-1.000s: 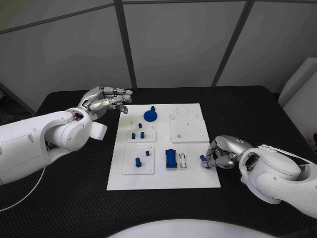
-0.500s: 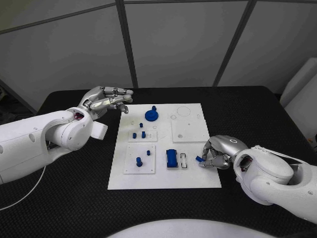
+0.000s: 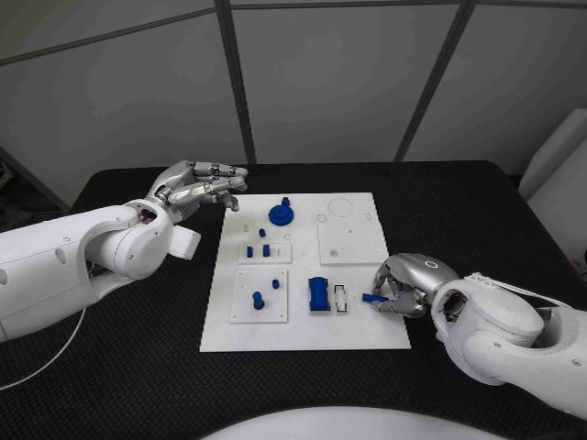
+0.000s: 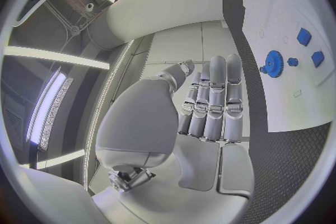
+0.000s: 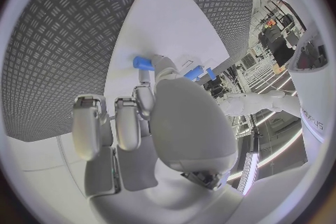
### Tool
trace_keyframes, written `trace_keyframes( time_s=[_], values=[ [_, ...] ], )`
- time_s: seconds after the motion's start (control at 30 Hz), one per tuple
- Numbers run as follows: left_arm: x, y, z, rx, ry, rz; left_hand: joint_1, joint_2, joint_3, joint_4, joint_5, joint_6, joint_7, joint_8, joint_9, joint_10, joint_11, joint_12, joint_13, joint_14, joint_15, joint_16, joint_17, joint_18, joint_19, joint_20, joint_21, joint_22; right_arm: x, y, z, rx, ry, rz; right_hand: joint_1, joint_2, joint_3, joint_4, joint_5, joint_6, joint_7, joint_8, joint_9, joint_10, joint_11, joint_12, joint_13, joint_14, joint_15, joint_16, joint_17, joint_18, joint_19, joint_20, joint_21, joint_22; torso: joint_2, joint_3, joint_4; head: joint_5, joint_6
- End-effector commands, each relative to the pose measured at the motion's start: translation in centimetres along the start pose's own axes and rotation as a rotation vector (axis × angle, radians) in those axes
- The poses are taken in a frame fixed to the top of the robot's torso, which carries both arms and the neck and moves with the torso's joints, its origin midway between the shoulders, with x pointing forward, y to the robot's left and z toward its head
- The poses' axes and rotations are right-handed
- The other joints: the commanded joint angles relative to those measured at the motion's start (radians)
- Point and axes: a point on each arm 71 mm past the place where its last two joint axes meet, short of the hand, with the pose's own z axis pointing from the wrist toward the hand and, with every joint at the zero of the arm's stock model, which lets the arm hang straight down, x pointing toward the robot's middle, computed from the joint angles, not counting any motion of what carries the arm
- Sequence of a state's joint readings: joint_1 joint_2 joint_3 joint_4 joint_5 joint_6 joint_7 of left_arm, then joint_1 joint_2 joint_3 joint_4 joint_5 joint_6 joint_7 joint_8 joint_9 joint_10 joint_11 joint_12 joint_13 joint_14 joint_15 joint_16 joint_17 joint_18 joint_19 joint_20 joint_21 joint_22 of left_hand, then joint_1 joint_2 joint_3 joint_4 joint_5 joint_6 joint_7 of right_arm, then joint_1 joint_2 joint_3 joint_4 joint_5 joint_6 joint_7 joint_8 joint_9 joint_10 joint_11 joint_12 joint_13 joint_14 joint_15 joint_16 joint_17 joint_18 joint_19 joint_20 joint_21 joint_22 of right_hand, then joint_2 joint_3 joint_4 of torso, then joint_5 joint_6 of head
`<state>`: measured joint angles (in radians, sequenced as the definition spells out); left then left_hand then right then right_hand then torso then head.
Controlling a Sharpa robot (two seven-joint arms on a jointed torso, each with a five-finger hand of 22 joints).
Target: Assemble the parts on the task board
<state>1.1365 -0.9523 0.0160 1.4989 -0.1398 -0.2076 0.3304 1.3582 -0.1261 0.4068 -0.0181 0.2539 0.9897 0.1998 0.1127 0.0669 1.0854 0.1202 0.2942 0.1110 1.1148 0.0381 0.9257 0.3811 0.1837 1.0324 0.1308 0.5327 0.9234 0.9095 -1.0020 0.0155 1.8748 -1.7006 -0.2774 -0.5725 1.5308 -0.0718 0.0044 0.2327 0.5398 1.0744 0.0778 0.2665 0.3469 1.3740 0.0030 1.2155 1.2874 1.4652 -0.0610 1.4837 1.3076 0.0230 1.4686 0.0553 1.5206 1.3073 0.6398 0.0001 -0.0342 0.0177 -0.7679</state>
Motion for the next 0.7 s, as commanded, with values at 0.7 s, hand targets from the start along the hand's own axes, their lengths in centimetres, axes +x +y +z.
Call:
trace_keyframes(
  time_s=[0.7],
  values=[
    [0.3,-0.1,0.1,0.003,0.013,-0.006,0.001,0.013,-0.003,-0.003,-0.001,-0.009,-0.001,0.003,0.0,-0.007,-0.001,0.004,0.001,0.003,0.0,-0.003,-0.001,-0.002,0.005,0.005,-0.005,-0.001,0.3,1.1,-0.7,0.042,-0.037,0.253,-0.089,-0.051,0.191,-0.028,0.026,0.005,-0.012,0.028,0.031,0.023,-0.013,0.019,0.015,0.077,-0.01,0.0,0.126,-0.009,0.063,-0.011,0.009,0.225,0.003,0.0001,0.0008,0.005,0.003]
  ],
)
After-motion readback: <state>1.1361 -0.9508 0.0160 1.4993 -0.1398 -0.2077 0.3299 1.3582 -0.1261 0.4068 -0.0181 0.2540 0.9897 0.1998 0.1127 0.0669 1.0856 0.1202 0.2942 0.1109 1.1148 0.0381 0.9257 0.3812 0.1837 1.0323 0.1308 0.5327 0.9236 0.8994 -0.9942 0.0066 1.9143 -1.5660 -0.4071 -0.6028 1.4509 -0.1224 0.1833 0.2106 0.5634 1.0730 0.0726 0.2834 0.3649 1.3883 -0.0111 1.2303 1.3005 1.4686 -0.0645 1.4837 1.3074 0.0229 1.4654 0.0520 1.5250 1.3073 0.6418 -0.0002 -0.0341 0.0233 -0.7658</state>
